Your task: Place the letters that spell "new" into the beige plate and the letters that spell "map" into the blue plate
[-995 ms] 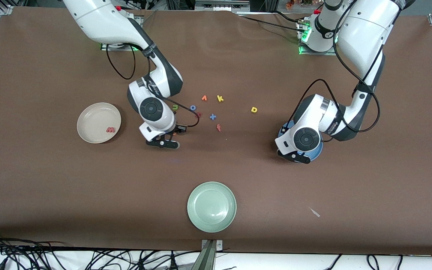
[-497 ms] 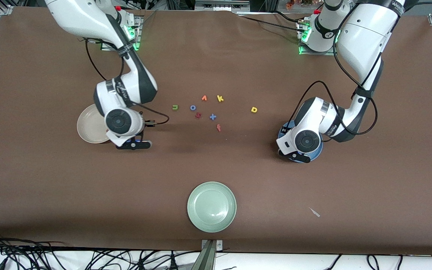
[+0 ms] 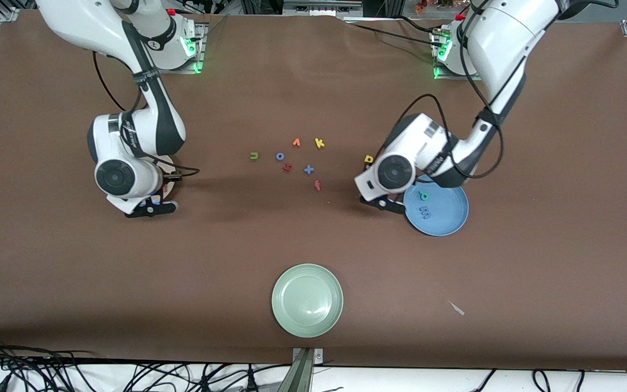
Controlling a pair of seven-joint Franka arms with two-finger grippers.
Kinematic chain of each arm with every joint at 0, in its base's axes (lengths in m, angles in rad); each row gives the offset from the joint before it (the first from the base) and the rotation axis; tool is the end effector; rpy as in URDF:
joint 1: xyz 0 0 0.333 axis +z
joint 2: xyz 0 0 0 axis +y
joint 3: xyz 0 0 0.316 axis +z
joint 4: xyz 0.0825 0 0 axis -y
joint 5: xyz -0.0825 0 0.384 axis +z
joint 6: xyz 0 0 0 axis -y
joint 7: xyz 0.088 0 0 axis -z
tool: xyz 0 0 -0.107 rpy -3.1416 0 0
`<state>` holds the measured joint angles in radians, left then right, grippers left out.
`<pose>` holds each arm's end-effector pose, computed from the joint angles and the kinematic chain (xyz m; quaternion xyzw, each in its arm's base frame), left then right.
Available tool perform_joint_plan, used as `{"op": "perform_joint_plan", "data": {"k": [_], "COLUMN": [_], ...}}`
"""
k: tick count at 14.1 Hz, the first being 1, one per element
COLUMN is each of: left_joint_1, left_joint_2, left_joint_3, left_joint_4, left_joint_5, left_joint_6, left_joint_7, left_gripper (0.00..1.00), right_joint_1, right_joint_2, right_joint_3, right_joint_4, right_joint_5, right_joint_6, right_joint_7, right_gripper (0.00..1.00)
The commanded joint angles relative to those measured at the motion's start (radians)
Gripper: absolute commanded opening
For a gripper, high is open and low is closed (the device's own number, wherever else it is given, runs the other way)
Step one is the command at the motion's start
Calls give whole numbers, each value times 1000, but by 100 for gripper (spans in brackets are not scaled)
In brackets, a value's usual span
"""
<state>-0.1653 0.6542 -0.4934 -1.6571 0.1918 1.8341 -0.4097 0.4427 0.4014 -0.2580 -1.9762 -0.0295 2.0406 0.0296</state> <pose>0.5273 -0.3517 0.2385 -0.9670 0.1503 0.2014 0.0421 0.5635 0.1065 0.2488 0.9811 0.0866 -0.1538 0.0796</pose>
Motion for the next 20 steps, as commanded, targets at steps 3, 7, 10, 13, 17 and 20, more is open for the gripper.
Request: {"op": "perform_joint_plan", "data": {"k": [3, 7, 10, 13, 17, 20], "left_joint_1": [-22, -22, -23, -22, -23, -22], "left_joint_2": [-45, -71, -70, -68, -56, -57], "left_joint_3": [-31, -31, -33, -33, -33, -33], "left_joint_4": [-180, -269, -305, -305, -314, -322], "left_joint_5": [24, 64, 87, 130, 135, 135], "left_joint_6": [164, 261, 315, 315, 346, 349], "left_joint_7": [-51, -73, -121, -126, -126, -126], "left_gripper": [85, 85, 85, 84, 79, 61], "right_joint_1": [7, 5, 20, 37, 39, 40], "right_joint_2": [-124, -114, -119, -115, -113, -96], "right_joint_3": [-67, -80, -61, 24, 159, 267], "right_joint_4": [-266, -262, -192, -185, -188, -190], "right_joint_5": [-23, -7, 47, 95, 97, 97], "right_joint_6": [251, 229, 126, 145, 197, 277], "right_joint_7": [-157, -168, -146, -33, 158, 318], "right_gripper": [13, 100, 100, 100, 100, 100]}}
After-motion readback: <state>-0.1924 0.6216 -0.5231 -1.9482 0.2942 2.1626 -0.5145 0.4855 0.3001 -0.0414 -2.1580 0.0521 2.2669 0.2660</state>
